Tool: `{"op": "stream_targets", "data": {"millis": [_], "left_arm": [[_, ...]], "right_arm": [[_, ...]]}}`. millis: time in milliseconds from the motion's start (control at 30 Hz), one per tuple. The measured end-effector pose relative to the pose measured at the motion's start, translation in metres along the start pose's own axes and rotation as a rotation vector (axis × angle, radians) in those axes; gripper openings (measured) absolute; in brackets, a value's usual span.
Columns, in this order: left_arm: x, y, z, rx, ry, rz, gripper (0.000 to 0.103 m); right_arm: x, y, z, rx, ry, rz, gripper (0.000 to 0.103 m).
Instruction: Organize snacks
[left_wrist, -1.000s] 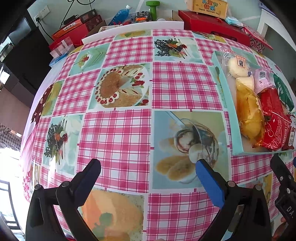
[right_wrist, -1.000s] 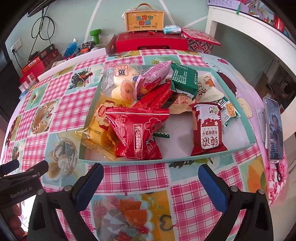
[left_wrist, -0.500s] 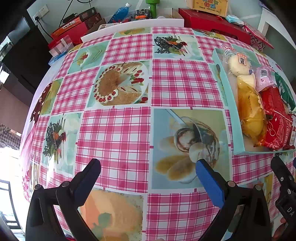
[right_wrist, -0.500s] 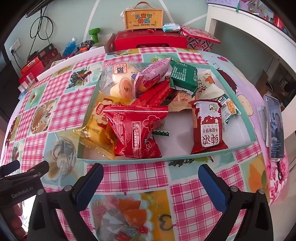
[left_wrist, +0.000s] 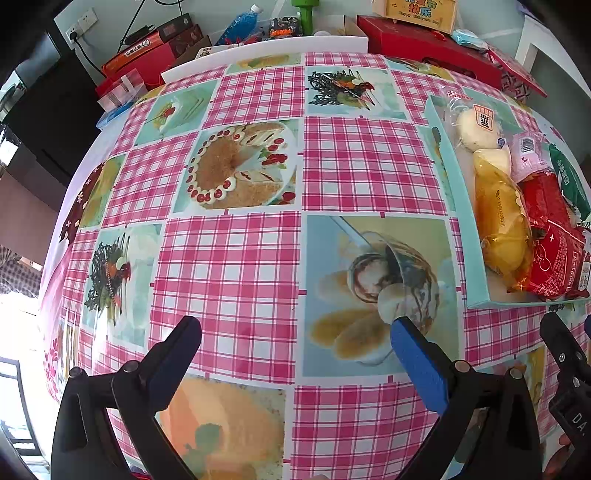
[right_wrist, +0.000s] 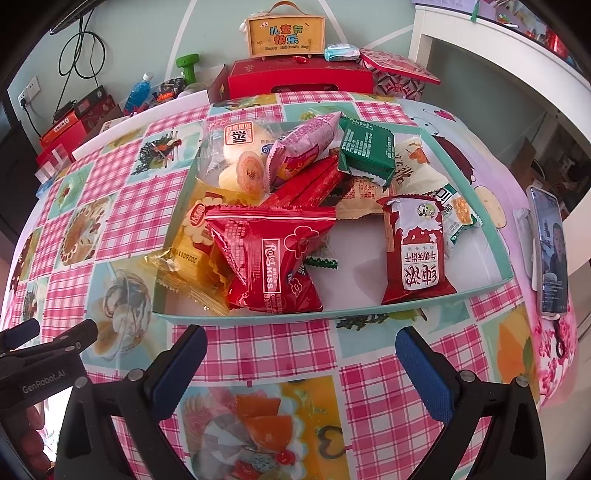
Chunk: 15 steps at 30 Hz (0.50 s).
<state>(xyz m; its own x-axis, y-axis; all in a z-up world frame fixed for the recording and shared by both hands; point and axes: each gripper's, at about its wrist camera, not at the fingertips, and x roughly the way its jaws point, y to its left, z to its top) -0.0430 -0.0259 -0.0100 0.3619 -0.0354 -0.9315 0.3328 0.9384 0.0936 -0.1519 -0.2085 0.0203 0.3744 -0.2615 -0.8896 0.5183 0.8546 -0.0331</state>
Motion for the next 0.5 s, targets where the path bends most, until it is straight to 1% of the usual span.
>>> {"op": "stream_targets", "data": {"millis": [500], "left_arm": [[0.0010, -0.0004, 0.0001, 0.002, -0.001, -0.001, 0.102]], "right_arm": [[0.0016, 0.0004, 0.0000, 0.001, 0.010, -0.002, 0.103]]}}
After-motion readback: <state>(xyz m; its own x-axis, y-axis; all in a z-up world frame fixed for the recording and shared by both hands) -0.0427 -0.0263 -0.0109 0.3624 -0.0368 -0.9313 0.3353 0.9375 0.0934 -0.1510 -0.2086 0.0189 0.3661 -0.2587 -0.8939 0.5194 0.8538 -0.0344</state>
